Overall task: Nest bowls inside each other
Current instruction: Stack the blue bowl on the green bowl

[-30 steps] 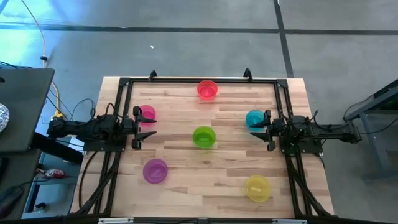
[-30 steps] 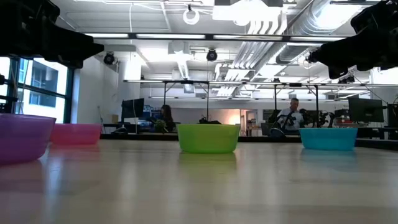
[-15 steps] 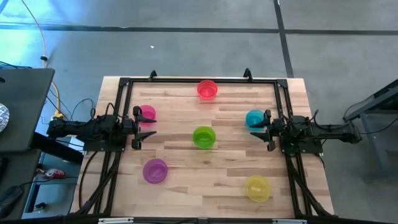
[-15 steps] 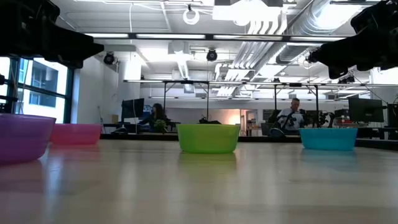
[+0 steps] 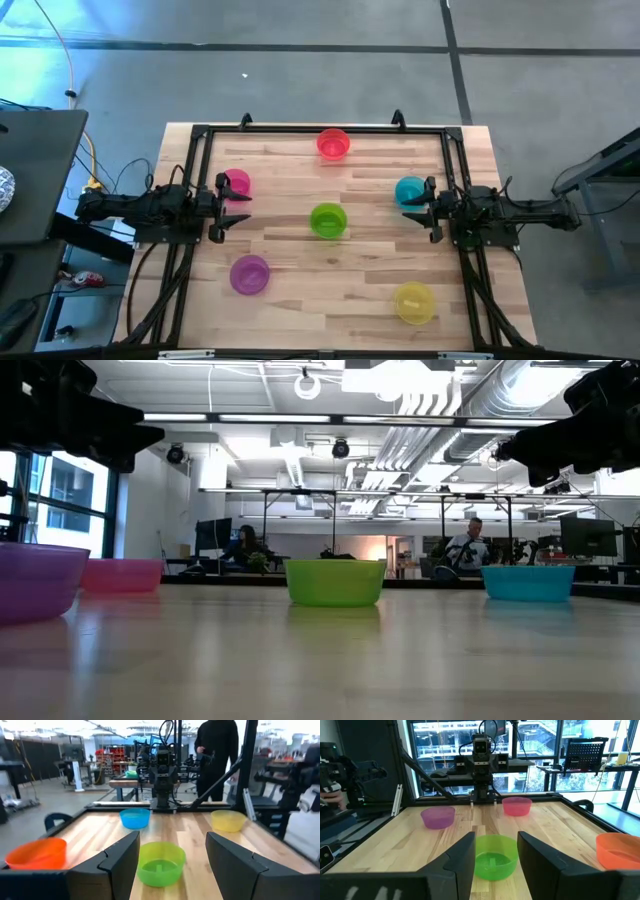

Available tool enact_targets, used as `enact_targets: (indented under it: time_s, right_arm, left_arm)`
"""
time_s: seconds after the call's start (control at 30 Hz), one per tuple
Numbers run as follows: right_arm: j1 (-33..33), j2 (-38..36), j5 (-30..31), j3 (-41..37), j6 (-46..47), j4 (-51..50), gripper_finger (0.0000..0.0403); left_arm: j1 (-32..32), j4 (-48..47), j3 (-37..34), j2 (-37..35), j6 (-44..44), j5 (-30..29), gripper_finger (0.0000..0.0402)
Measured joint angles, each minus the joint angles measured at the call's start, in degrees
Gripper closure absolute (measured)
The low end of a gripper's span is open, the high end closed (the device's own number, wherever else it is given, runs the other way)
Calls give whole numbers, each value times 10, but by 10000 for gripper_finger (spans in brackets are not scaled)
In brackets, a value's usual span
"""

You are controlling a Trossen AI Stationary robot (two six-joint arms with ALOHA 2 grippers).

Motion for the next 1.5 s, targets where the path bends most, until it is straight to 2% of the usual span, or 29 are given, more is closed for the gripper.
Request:
enact_targets:
  time_s: [0.1,0.3,0.7,1.3,1.5]
  right_arm:
    - [0,0,0,0,0,0,263]
    - [0,0,0,0,0,0,263]
    - [0,0,0,0,0,0,263]
    - [0,0,2,0,0,0,263]
    - [0,0,4,0,30,3,263]
  left_arm:
    - [0,0,0,0,-19,-7,186]
    - [0,5,0,0,-39,-91,186]
    - [0,9,0,0,-3,-132,186]
    - [0,10,0,0,-4,-134,186]
    - [0,16,0,0,-4,-125,186]
